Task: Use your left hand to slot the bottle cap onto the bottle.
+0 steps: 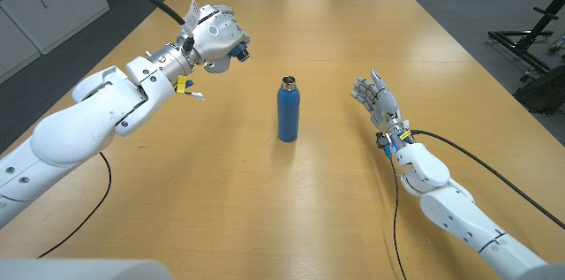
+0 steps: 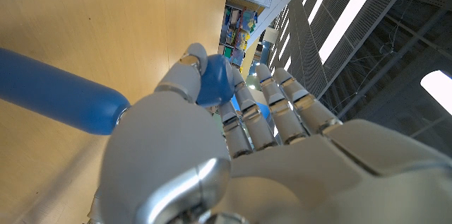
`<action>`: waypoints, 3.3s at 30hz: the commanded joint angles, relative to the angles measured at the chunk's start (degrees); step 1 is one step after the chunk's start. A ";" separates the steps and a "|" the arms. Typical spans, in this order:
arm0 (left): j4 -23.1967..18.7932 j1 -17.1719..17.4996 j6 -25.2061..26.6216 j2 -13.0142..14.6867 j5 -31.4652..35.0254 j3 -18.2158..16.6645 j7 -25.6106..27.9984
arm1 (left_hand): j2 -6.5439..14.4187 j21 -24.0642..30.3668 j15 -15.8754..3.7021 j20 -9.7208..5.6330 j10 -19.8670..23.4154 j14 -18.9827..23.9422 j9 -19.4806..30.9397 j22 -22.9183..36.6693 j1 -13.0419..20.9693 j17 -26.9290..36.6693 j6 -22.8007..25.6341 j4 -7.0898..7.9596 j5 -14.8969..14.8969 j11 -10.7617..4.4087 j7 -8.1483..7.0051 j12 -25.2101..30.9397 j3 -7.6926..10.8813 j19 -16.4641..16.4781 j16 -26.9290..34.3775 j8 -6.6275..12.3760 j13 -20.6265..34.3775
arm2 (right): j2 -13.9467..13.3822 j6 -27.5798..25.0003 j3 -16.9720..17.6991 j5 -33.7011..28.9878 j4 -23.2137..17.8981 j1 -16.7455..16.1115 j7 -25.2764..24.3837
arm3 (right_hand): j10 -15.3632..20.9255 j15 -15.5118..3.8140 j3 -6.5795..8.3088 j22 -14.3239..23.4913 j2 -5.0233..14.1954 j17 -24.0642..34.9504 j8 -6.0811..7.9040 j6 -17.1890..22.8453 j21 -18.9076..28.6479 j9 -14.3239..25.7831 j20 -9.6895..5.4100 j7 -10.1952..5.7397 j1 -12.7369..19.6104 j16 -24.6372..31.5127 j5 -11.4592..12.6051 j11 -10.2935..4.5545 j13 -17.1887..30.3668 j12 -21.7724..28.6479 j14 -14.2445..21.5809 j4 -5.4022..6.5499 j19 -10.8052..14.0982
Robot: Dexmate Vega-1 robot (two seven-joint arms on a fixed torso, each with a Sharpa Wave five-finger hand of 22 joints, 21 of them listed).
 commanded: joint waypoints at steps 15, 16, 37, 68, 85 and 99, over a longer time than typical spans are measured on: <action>1.34 -9.36 -6.69 8.79 13.83 5.25 11.99 | 2.67 0.11 -9.76 -5.19 3.71 0.85 0.27 0.18 1.36 0.12 3.80 1.49 -0.28 -3.78 -3.13 0.09 1.10 0.59 -0.16 0.41 0.11 | -0.70 -0.15 1.60 -1.14 -2.36 -3.33 -2.56 | 0.22 0.09 -0.11 0.24 0.49 0.18 -0.05 0.68 -0.31 0.22 -0.12 0.26 0.18 -0.10 0.35 0.04 0.09 0.26 0.42 -0.17 0.55; 1.44 -9.64 -6.71 9.25 14.57 5.52 12.74 | 2.68 0.10 -9.76 -5.21 3.71 0.87 0.26 0.18 1.34 0.12 3.79 1.50 -0.29 -3.79 -3.14 0.08 1.10 0.59 -0.16 0.40 0.11 | -0.68 -0.08 1.73 -1.16 -2.49 -3.55 -2.70 | 0.21 0.06 -0.12 0.24 0.49 0.18 -0.05 0.70 -0.33 0.22 -0.08 0.25 0.18 -0.11 0.35 0.02 0.09 0.25 0.40 -0.17 0.55; 3.05 -28.56 -16.49 8.68 17.54 19.95 12.98 | 2.48 -0.06 -9.72 -5.20 3.43 0.70 0.62 0.20 0.84 0.07 3.47 1.49 -0.51 -3.81 -3.25 -0.16 1.05 0.39 -0.44 0.49 0.10 | 0.48 2.28 2.48 -1.84 -2.93 -6.19 -3.09 | 0.29 0.14 -0.18 0.26 0.53 0.18 -0.07 0.67 -0.63 0.22 -0.12 0.21 0.22 -0.14 0.36 0.07 0.09 0.27 0.43 -0.24 0.69; 9.29 -44.17 -29.23 -1.68 11.45 33.51 4.01 | 0.41 -0.17 -9.40 -3.22 1.35 -0.82 1.06 0.20 -0.46 0.04 1.32 1.34 -0.89 -4.03 -3.39 -0.80 0.47 0.59 -0.79 0.19 0.04 | 2.09 3.11 1.68 -2.55 -1.43 -5.77 -3.37 | 0.34 0.01 -0.28 0.28 0.60 0.19 -0.07 0.74 -1.11 0.22 -0.12 0.24 0.25 -0.19 0.36 -0.02 0.09 0.26 0.45 -0.30 0.84; 11.25 -45.18 -29.94 -2.11 12.07 36.03 4.80 | 0.65 -0.27 -9.47 -3.84 1.26 -0.85 1.12 0.20 -0.40 0.10 1.27 1.39 -0.85 -4.04 -3.39 -0.76 0.61 0.30 -0.65 0.27 0.05 | 2.28 3.70 1.98 -2.56 -0.93 -5.98 -3.36 | 0.36 0.11 -0.34 0.29 0.65 0.19 -0.07 0.78 -1.29 0.23 -0.12 0.26 0.25 -0.19 0.36 -0.05 0.09 0.26 0.50 -0.32 1.02; 12.14 -43.80 -28.48 -1.41 11.25 35.90 6.63 | 0.92 -0.30 -9.46 -4.21 1.49 -0.86 1.19 0.19 -0.34 0.15 1.44 1.43 -0.81 -4.07 -3.40 -0.64 0.76 0.16 -0.52 0.45 0.08 | 2.40 3.48 1.56 -2.71 -0.80 -6.00 -3.37 | 0.30 -0.01 -0.37 0.29 0.68 0.20 -0.08 0.77 -1.48 0.22 -0.14 0.23 0.27 -0.22 0.36 -0.04 0.09 0.22 0.49 -0.35 1.08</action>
